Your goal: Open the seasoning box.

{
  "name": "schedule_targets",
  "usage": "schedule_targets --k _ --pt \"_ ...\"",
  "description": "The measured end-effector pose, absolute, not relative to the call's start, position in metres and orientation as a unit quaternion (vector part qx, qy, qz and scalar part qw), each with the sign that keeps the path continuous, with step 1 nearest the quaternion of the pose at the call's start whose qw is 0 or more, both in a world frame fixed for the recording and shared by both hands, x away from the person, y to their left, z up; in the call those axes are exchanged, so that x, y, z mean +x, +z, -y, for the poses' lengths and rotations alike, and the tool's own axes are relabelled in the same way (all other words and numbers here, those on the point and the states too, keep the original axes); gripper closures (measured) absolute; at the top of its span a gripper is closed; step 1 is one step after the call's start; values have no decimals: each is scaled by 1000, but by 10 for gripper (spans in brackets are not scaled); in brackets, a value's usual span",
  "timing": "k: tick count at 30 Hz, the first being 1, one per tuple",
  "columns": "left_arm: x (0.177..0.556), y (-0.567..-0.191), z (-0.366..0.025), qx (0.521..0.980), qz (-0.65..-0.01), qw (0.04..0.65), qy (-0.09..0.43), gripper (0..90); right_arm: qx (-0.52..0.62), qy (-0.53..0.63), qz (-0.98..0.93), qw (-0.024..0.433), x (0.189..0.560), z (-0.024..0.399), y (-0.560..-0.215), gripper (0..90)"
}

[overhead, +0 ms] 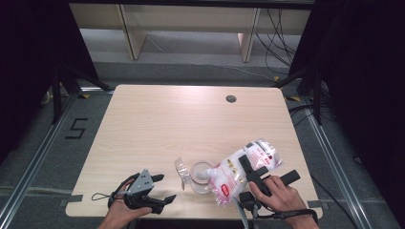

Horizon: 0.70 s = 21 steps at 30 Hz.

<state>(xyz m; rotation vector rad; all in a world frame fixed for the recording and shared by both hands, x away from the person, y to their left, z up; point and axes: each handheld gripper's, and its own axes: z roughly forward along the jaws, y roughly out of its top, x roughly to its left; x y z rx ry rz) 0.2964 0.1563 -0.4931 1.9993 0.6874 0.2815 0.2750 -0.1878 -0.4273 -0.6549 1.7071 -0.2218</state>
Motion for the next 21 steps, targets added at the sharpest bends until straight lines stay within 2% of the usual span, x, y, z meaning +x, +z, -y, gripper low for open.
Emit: schedule_targets --k 21 --pt "297 -493 -157 822 -281 481 116 189 -268 -75 -744 608 276 191 -430 536"
